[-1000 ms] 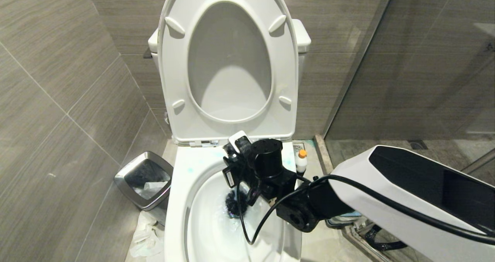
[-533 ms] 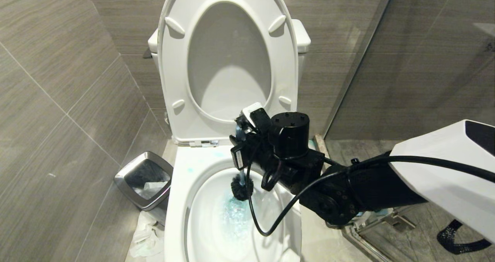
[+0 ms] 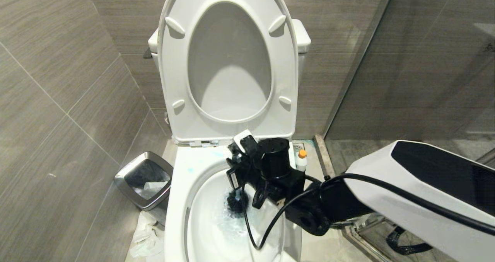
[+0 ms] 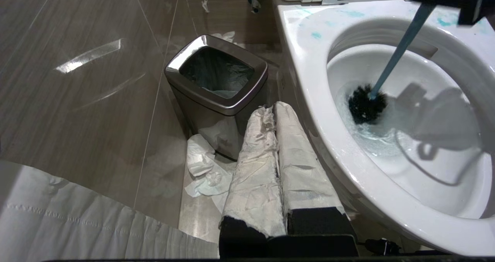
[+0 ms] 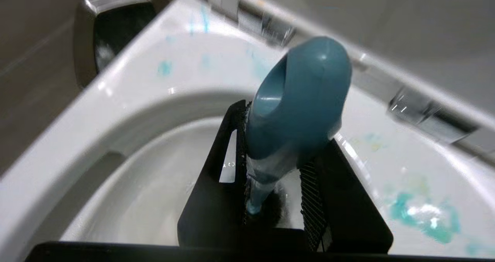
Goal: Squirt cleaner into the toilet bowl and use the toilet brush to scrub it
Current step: Scrub the toilet bowl
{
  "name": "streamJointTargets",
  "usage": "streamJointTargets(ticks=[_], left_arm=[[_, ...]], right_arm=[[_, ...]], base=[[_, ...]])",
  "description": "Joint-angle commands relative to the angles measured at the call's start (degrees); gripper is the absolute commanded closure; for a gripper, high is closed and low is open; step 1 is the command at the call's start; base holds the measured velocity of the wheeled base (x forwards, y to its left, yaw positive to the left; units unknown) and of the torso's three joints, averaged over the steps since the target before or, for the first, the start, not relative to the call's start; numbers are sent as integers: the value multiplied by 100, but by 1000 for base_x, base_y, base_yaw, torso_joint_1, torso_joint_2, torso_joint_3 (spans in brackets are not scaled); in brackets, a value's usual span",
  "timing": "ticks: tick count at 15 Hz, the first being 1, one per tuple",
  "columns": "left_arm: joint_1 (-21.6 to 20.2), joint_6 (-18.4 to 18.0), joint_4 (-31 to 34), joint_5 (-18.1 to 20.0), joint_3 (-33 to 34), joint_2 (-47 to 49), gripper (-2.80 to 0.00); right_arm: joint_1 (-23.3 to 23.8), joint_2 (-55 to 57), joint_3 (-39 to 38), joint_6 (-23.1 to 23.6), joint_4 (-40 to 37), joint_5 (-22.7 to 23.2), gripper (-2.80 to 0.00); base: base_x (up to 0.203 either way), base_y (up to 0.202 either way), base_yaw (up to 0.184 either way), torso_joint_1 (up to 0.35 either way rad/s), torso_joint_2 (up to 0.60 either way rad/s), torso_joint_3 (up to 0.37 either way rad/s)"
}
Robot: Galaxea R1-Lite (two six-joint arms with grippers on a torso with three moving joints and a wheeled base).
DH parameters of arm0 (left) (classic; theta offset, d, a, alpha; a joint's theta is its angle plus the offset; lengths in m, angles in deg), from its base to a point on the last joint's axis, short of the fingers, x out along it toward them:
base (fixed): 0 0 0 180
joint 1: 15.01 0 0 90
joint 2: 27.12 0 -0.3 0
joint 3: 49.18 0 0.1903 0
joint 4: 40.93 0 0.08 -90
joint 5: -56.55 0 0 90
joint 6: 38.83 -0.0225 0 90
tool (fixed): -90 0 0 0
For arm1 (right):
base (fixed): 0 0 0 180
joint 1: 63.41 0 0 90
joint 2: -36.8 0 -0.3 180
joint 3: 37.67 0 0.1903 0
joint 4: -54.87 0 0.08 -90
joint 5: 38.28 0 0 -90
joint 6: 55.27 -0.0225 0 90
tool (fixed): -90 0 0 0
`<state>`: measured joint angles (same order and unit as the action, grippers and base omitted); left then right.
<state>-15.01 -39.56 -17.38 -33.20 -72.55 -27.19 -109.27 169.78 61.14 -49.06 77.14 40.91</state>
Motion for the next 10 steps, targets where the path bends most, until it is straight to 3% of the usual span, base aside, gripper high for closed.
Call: streamJointTargets(ticks=[1, 5, 10], left_arm=[[0, 2, -1, 2, 9, 7, 0], [0, 3, -1, 2, 9, 7, 0], [0, 3, -1, 2, 9, 7, 0]], right_arm=[[7, 613, 113, 23, 15, -65, 0], [-4, 337, 4, 168, 15, -119, 0], [-133, -1284, -570, -2, 7, -85, 0]], base=[[0, 0, 0, 0, 0, 0], [0, 0, 0, 0, 0, 0], [0, 0, 0, 0, 0, 0]])
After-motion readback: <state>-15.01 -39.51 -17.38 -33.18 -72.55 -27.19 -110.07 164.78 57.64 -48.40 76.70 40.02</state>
